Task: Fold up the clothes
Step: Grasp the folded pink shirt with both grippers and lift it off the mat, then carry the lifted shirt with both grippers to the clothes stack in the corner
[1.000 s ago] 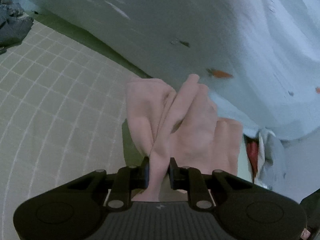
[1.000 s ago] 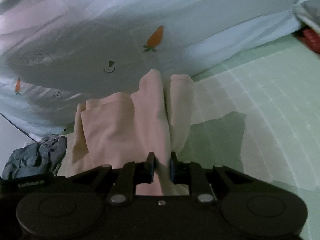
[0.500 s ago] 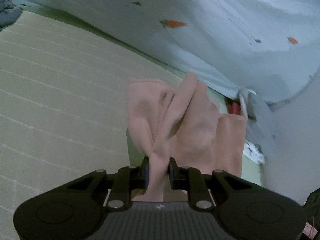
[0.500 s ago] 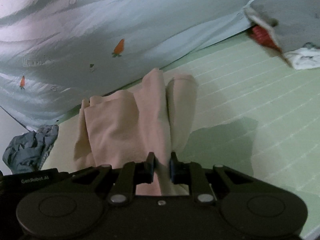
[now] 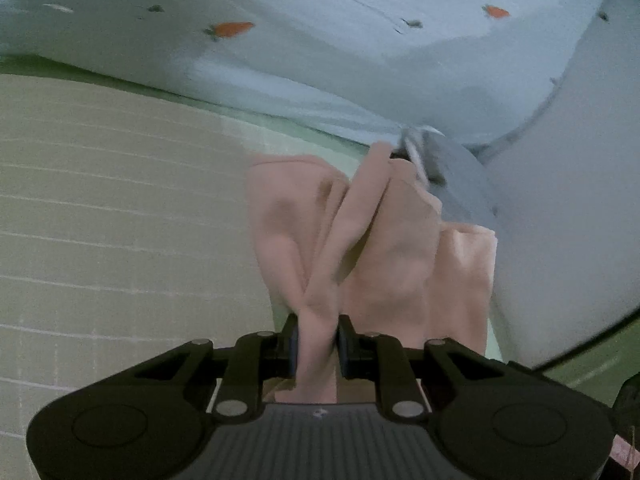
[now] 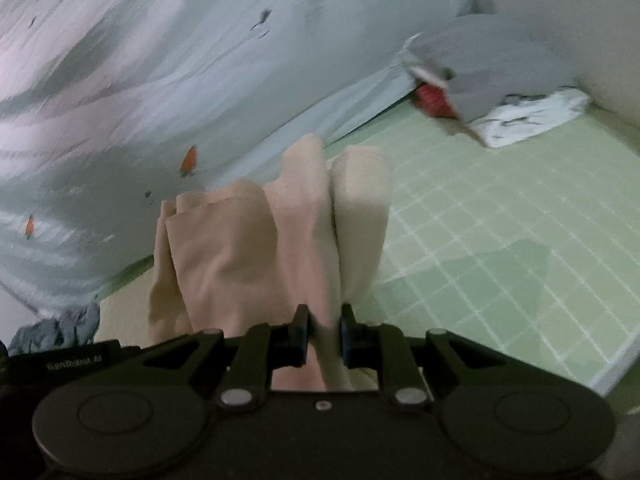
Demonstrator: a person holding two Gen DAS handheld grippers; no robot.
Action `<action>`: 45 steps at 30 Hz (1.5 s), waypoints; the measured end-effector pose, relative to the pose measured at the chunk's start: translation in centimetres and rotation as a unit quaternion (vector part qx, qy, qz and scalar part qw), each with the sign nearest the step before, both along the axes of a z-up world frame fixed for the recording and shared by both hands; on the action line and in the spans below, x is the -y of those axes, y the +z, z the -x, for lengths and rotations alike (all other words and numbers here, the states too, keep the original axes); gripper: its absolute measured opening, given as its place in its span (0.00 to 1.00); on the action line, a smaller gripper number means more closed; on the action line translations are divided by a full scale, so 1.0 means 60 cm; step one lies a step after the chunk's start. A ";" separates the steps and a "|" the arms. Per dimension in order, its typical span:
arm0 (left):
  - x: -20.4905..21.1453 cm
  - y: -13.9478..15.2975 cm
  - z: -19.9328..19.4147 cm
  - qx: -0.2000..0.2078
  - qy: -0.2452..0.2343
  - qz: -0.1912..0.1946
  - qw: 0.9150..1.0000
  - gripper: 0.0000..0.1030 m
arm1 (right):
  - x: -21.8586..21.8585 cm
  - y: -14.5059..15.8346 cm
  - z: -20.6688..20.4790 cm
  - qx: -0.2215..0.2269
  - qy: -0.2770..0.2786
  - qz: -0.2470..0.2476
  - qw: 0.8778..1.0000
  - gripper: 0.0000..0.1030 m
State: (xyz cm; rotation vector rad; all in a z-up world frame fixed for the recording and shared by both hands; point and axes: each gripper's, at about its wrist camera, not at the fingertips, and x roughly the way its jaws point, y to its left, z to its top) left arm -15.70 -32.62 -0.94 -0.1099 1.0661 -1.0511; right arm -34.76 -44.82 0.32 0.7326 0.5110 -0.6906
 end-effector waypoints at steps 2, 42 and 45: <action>0.016 0.002 0.013 0.000 -0.015 0.001 1.000 0.19 | 0.000 0.001 0.019 0.001 -0.017 -0.003 1.000 0.15; 0.837 0.056 0.050 0.062 0.006 0.077 0.995 0.22 | 0.774 0.126 0.052 0.011 -0.055 0.210 0.976 0.18; 0.875 0.003 0.026 0.058 0.017 0.014 0.998 0.22 | 0.826 0.071 0.012 -0.015 -0.075 0.175 0.982 0.18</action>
